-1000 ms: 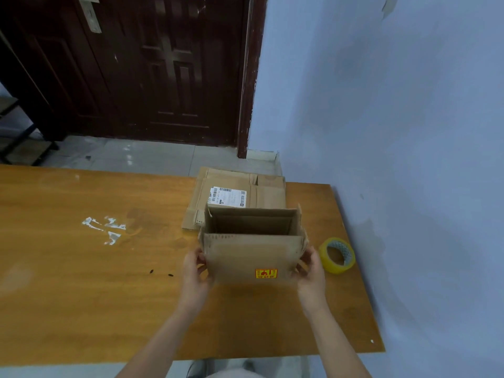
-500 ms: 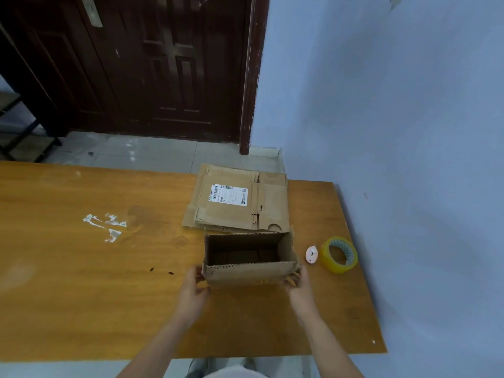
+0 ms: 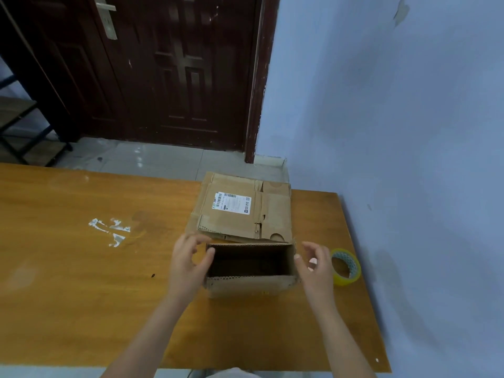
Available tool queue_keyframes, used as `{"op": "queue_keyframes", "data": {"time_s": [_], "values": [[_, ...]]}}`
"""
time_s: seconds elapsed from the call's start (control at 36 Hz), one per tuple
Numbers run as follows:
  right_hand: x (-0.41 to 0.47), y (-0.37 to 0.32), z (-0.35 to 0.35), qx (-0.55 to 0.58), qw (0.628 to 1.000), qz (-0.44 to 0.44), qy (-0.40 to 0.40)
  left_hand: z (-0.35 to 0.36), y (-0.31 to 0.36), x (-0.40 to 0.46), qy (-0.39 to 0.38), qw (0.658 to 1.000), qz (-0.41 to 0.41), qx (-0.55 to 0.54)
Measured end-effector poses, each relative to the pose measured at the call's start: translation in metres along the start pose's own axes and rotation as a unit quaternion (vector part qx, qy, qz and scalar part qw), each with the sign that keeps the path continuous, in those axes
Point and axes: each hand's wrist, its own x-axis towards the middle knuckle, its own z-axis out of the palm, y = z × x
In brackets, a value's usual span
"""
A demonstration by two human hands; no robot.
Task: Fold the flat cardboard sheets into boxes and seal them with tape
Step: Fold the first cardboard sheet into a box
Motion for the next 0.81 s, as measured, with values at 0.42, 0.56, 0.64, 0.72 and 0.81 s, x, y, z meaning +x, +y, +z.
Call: {"op": "queue_keyframes", "data": {"time_s": [0.42,0.56,0.64,0.72,0.81], "values": [[0.004,-0.001,0.015,-0.315,0.919,-0.074,-0.226,0.017,-0.015,0.0,-0.205,0.954,0.1,0.194],[0.005,0.002,0.013,-0.298,0.913,-0.079,-0.266,0.014,-0.017,0.003,-0.245,0.949,0.087,0.18],[0.003,0.002,0.015,-0.284,0.909,-0.091,-0.291,0.015,-0.015,0.004,-0.264,0.94,0.09,0.195],[0.002,0.001,0.02,-0.268,0.91,-0.094,-0.302,0.017,-0.017,0.006,-0.271,0.936,0.101,0.198],[0.0,0.0,0.026,-0.231,0.917,-0.077,-0.317,0.018,-0.02,0.008,-0.282,0.928,0.112,0.218]]}}
